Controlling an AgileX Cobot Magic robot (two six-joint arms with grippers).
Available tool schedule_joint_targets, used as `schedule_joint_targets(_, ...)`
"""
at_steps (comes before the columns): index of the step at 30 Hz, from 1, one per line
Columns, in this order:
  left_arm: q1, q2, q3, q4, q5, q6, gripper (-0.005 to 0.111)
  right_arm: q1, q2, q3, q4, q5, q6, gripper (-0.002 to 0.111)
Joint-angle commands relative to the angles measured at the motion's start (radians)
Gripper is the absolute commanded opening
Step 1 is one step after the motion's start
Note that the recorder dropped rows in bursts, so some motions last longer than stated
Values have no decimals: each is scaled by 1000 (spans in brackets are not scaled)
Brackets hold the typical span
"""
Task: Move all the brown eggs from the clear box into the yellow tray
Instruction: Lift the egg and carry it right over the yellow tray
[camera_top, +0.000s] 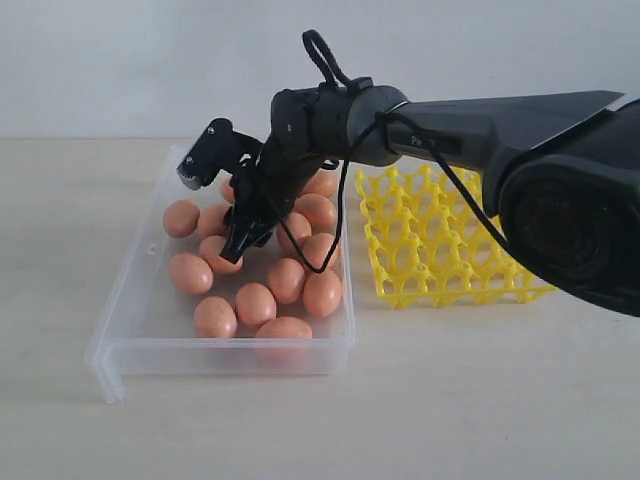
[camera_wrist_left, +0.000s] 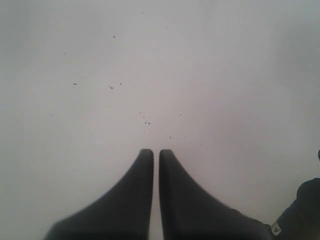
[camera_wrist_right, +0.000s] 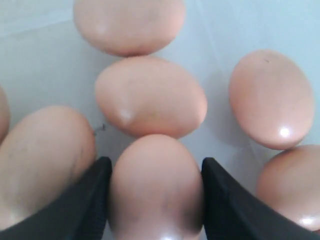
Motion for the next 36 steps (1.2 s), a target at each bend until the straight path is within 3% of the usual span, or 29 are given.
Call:
schedule_joint_targets(1,-4,-3,5,-8,7,-4,4,-34,-23,-4,165,-36,11,0)
schedule_joint_targets(7,-4,-3,5,-8,7,-4,4,-83,-39,45,444,-89,-99,0)
schedule_joint_targets(12,-4,-3,5,-8,7,-4,4,-89,-88,183,700,-289,-350,0)
schedule_joint_targets(16,-4,-3,5,-8,2,-4,4,-91,-120,286,1133,-400,-798,0)
schedule_joint_targets(19,-4,-3,5,-8,2,-4,4,-102,-126,336,1542,-327,-1211,0)
schedule_joint_targets(23,-4,-3,5,-8,2,-4,4,-141,-126,358,1542,-8,-1282,0)
schedule_joint_targets(26,-4,-3,5,-8,2,-4,4,-166,-139,358,1542,65,-1306,0)
schedule_joint_targets(32,-4,-3,5,-8,2,-4,4,-220,-202,371,1542,-36,-1338,0)
schedule_joint_targets(36,-4,-3,5,-8,2,-4,4,-232,-256,396,1542,-318,-1388,0)
